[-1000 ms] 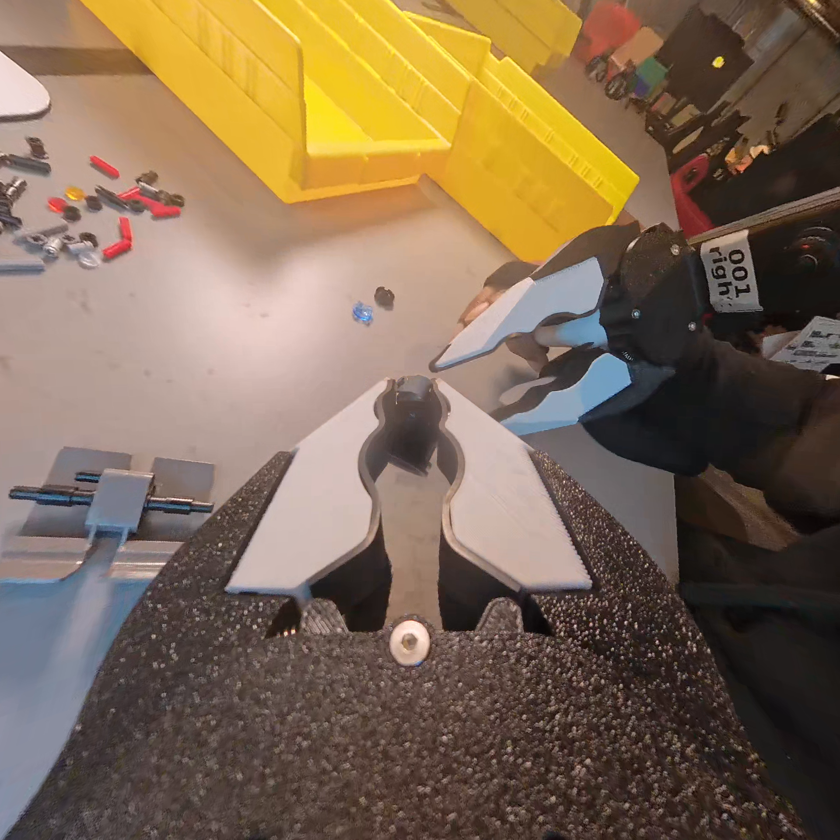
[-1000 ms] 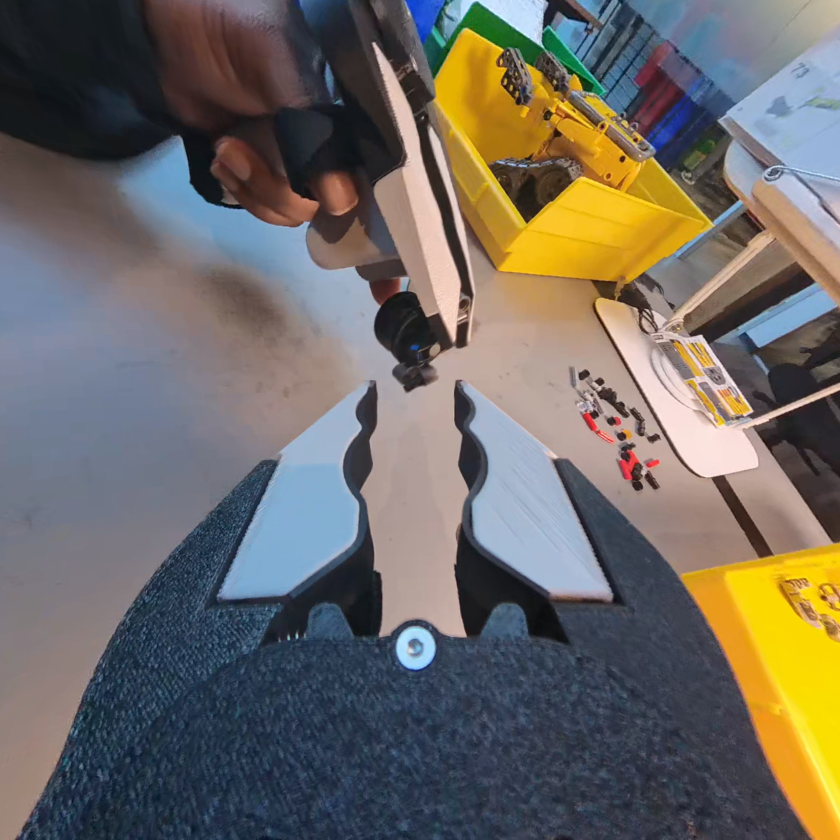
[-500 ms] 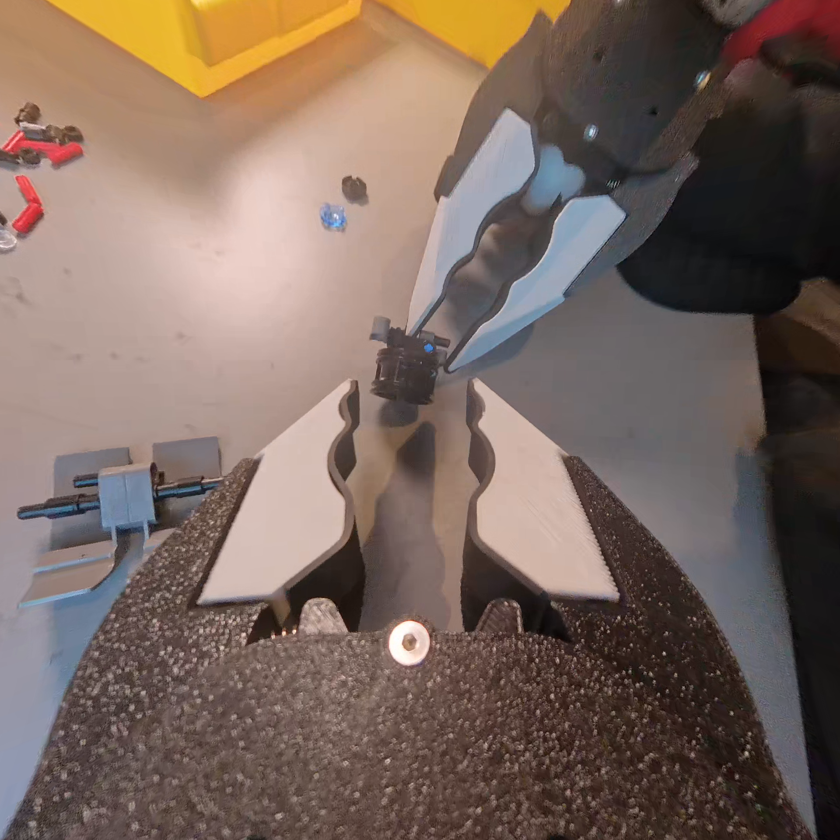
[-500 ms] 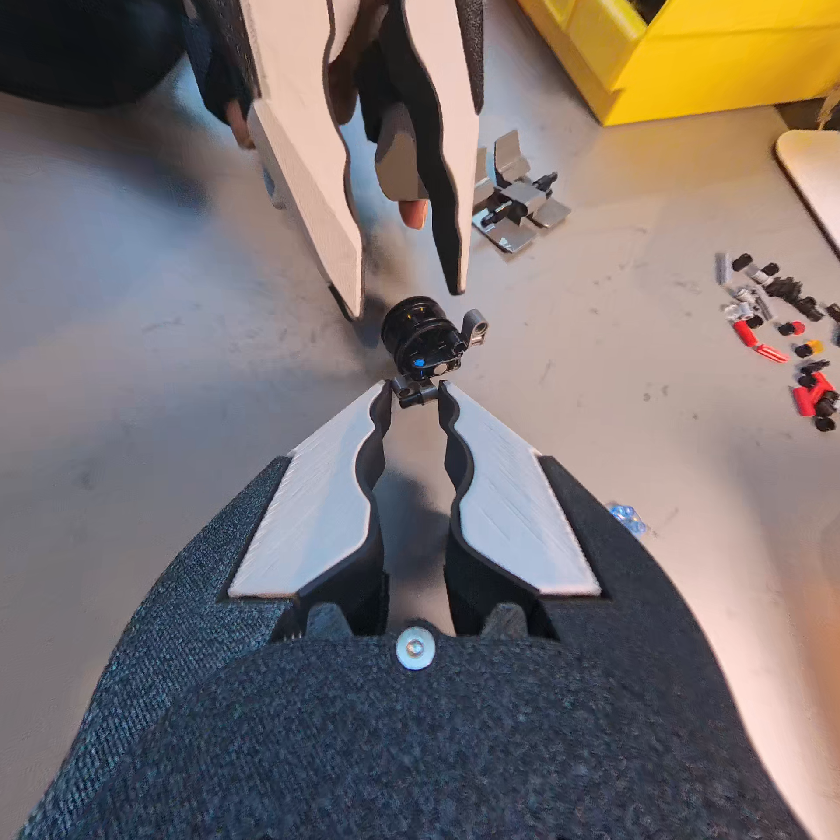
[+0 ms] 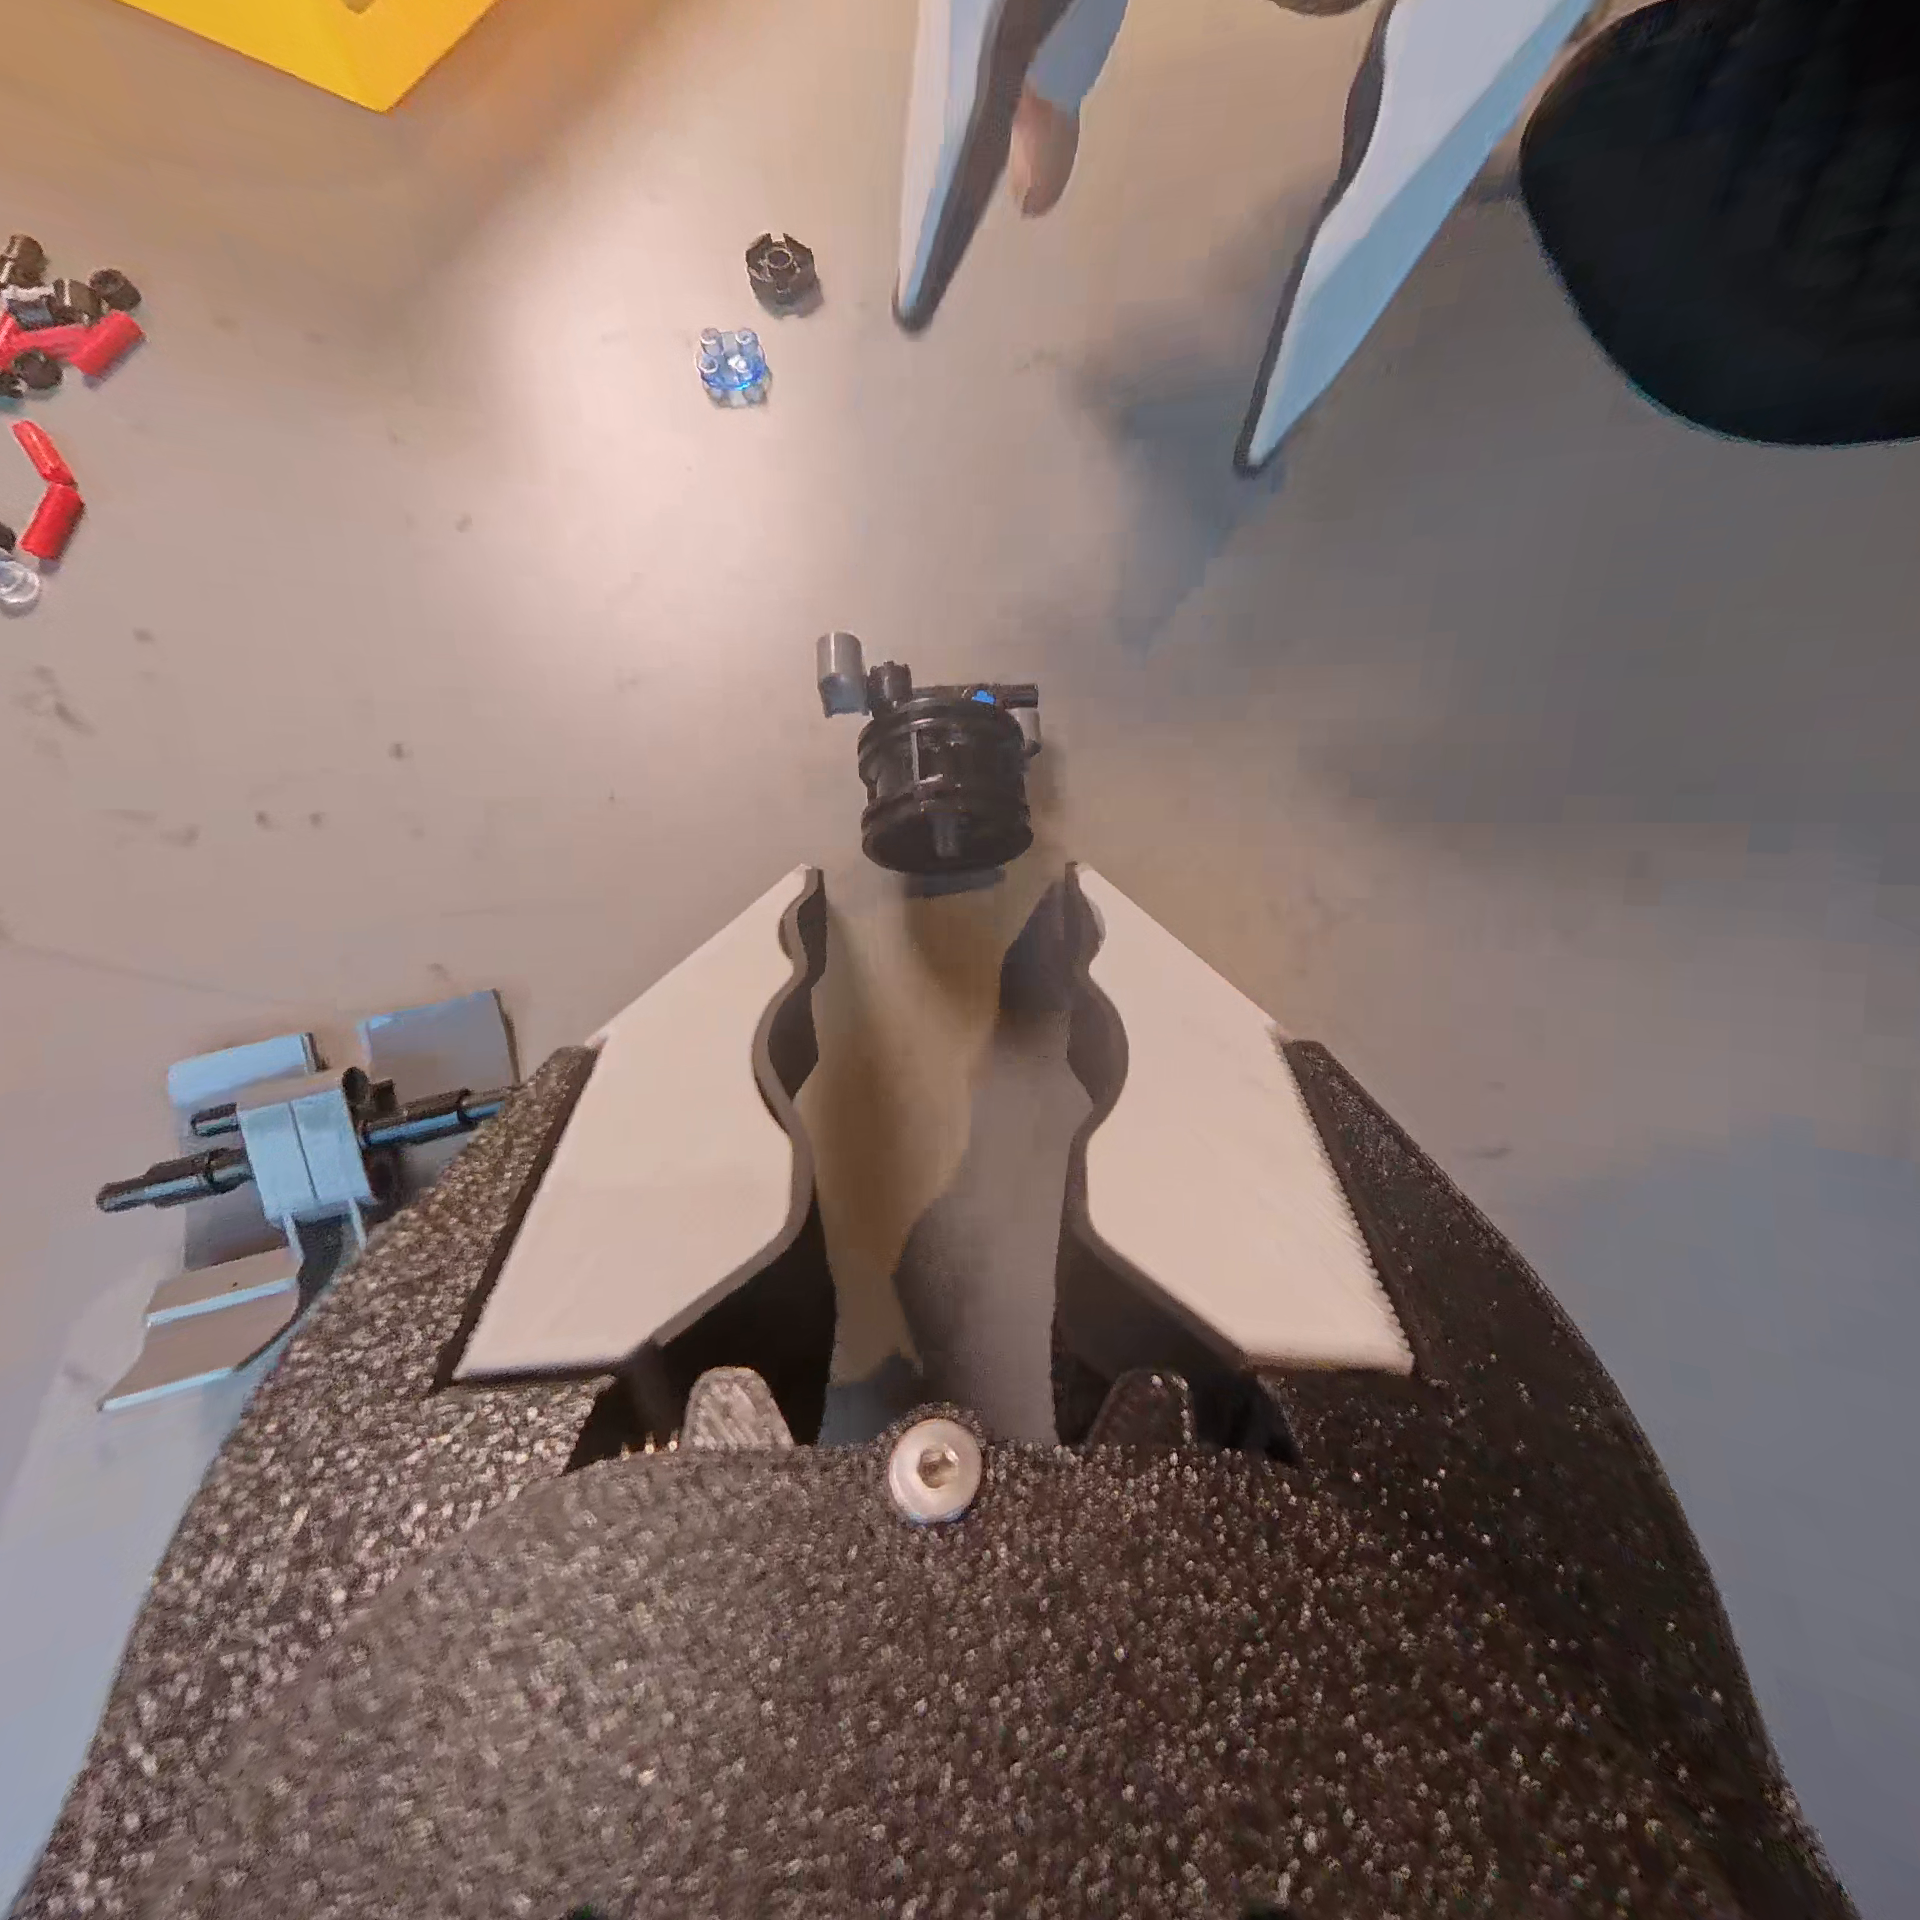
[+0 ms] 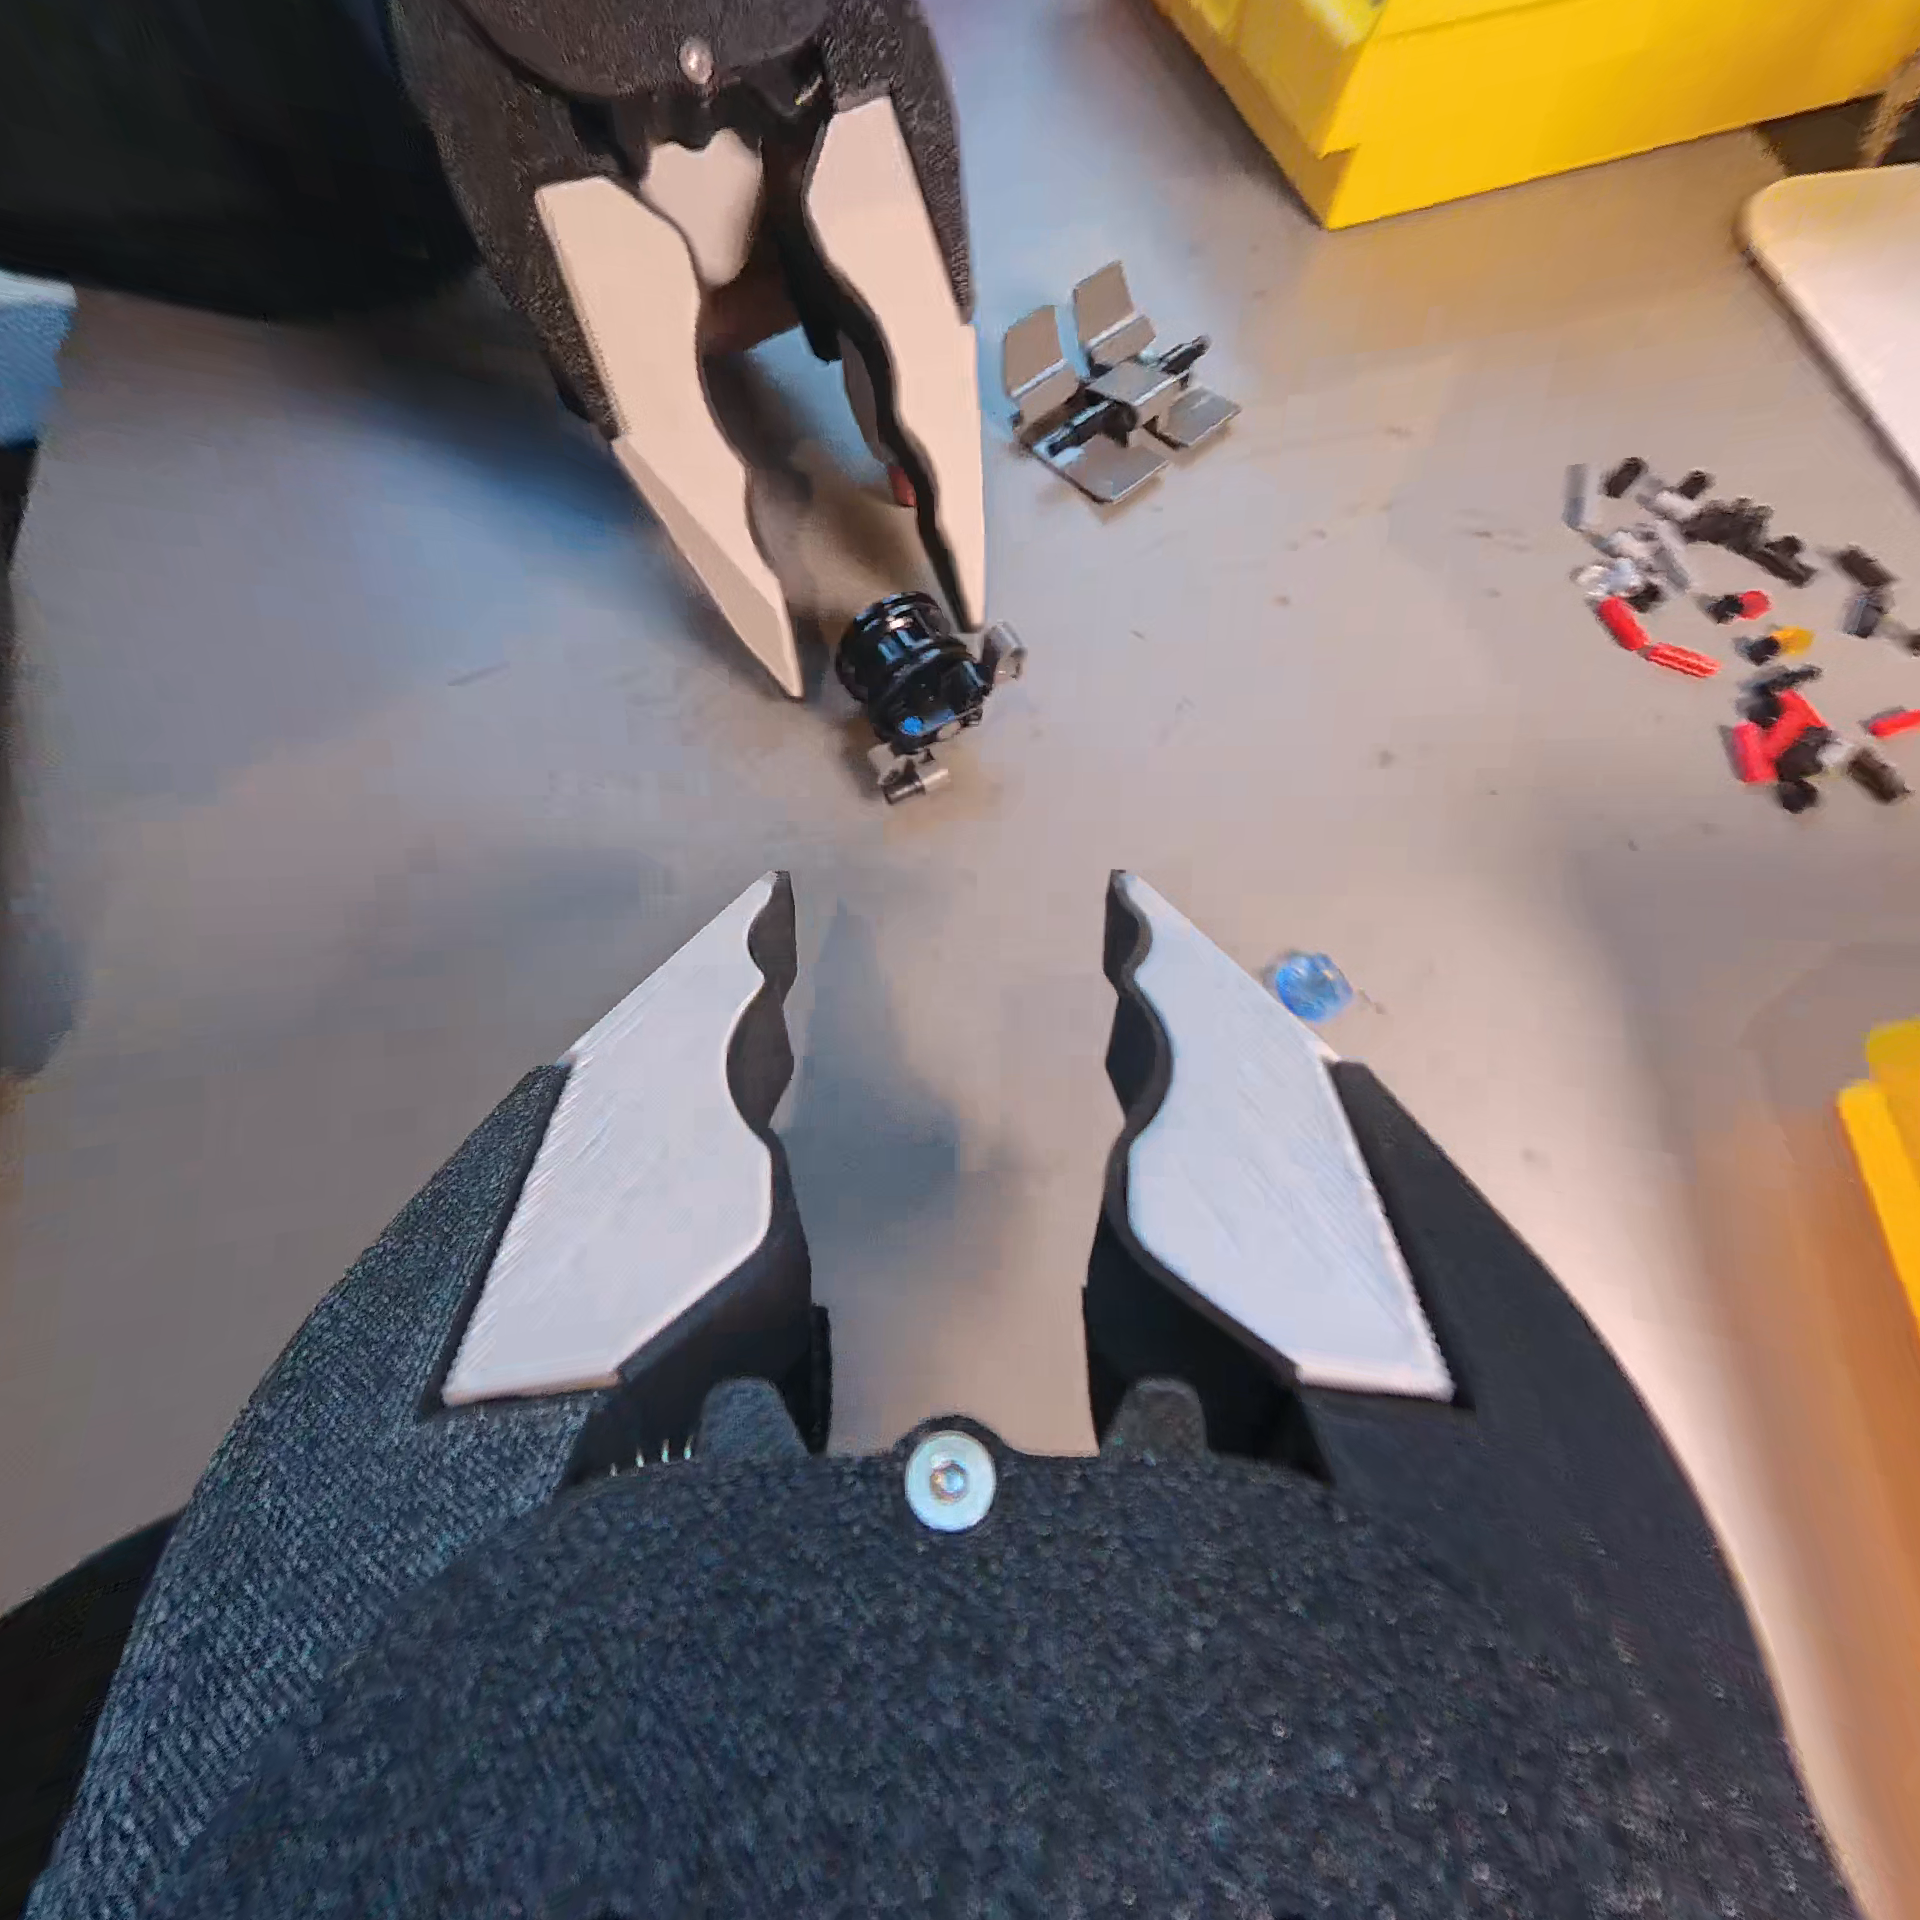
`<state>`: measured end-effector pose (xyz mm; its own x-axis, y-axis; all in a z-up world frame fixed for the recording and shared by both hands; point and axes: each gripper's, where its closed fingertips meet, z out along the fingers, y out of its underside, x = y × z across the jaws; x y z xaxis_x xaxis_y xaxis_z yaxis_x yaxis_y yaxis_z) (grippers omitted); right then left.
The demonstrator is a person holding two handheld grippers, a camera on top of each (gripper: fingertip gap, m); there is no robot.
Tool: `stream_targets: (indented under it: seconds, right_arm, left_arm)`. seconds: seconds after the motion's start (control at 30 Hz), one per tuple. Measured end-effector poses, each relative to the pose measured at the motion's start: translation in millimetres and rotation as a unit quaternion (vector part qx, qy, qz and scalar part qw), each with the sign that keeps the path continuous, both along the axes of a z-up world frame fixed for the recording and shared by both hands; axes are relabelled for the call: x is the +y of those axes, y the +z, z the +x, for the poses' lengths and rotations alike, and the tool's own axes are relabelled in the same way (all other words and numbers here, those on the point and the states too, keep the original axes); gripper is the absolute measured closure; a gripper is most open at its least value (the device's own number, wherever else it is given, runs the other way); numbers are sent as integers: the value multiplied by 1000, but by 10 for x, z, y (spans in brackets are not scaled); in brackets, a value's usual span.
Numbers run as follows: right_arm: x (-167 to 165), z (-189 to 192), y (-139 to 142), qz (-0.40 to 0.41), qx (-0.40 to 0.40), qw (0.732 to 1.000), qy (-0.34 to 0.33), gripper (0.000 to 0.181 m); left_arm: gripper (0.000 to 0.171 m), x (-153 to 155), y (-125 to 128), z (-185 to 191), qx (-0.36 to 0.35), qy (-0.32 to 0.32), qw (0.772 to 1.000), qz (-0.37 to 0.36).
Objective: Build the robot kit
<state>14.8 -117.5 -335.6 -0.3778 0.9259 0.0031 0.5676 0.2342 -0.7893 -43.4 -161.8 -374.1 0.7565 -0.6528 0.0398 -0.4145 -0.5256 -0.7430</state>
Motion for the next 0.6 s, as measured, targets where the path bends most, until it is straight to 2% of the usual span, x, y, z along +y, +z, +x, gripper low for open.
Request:
stream_targets:
  seconds: [0.13, 0.3, 0.6]
  right_arm:
    - [262, 180, 216, -19, 49, 998, -40, 116]
    - [294, 196, 232, -16, 69, 996, -50, 118]
    - [258, 94, 206, -7, 80, 996, -49, 122]
  left_arm:
    - [119, 5, 111, -10, -29, 12, 999, 15]
    - [120, 68, 123, -23, -36, 33, 999, 21]
    - [141, 144, 105, -16, -11, 45, 998, 34]
